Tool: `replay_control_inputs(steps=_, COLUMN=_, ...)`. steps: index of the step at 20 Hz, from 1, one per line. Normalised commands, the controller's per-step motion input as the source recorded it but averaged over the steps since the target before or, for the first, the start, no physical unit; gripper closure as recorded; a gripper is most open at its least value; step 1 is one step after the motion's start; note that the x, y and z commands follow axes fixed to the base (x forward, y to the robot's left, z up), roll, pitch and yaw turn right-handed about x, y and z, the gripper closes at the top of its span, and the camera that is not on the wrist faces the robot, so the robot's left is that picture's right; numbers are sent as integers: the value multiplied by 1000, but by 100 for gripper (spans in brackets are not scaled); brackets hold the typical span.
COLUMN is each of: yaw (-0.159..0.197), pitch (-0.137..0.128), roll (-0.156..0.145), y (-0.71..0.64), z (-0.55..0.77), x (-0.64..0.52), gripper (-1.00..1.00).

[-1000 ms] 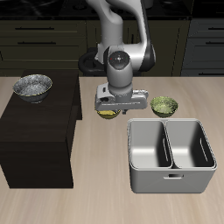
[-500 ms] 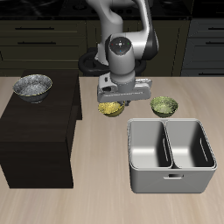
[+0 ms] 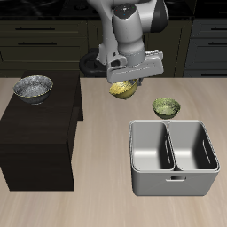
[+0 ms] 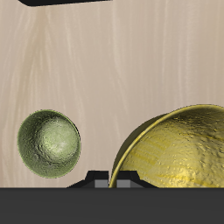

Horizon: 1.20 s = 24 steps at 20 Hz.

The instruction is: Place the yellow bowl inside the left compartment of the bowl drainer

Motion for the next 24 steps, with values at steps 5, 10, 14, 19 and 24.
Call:
replay_control_inputs(steps=5, yaw=-13, pitch=-73, roll=22, y=130, z=548, x=-46, gripper=100)
replay_control_inputs(steps=10, yaw=8, pitch=-71, roll=-24, y=136, z=666, x=-76, gripper=100)
replay_control_inputs(steps=14, yaw=9, pitch=-69, roll=-6, y=113, z=538, x=-163, gripper=100)
replay_control_inputs(steps=19, yaw=-38, pitch=-55, roll=-8, y=131, z=449, x=73, gripper=100)
replay_control_inputs(steps=24, yaw=-8, pitch=22, roll=-31, y=105, z=138, x=325, gripper=100)
